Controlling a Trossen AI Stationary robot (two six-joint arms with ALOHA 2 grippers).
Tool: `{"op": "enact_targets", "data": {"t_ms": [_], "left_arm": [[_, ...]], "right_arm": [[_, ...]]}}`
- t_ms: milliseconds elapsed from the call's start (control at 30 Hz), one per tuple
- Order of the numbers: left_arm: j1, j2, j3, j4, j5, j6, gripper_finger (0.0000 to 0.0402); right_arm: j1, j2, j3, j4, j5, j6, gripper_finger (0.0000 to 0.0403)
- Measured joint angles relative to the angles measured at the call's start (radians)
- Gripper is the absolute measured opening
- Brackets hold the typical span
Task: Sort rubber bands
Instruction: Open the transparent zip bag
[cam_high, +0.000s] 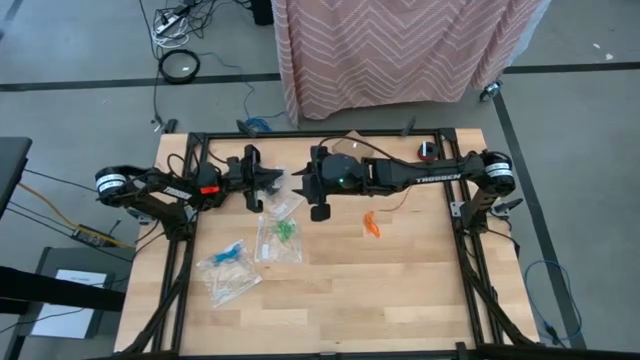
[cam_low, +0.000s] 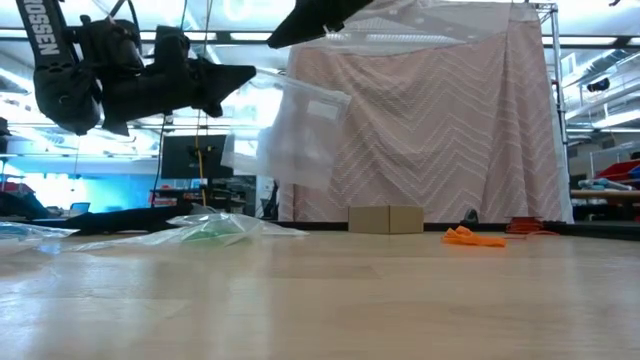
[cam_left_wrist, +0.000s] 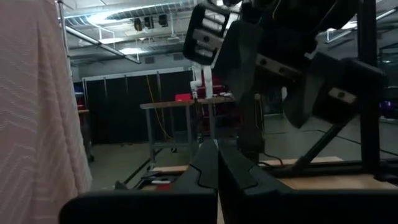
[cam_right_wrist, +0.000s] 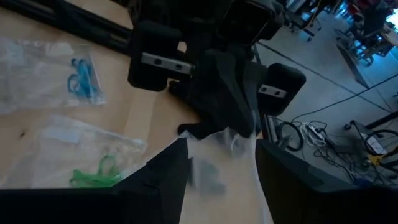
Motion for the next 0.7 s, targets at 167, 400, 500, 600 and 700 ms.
{"op": "enact_targets", "data": {"t_ms": [167, 400, 500, 600, 700], "left_arm": [[-0.035, 0.000, 0.028, 0.002, -0.004, 0.000, 0.0000], [-0.043, 0.000, 0.022, 0.002, -0.004, 0.003, 0.0000], [-0.043, 0.000, 0.022, 0.002, -0.005, 0.022, 0.0000], [-0.043, 0.000, 0.023, -0.013, -0.009, 0.023, 0.0000], [-0.043, 0.000, 0.023, -0.021, -0.018, 0.023, 0.0000]], "right_arm": [[-0.023, 0.020, -0.033, 0.050, 0.001, -0.001, 0.0175], [-0.031, 0.024, -0.056, 0.067, 0.031, -0.009, 0.0178], [-0.022, 0.024, -0.056, 0.084, 0.039, -0.036, 0.0178], [-0.007, 0.024, -0.056, 0.111, 0.063, -0.069, 0.0178], [0.008, 0.018, -0.056, 0.123, 0.066, -0.095, 0.0178]]}}
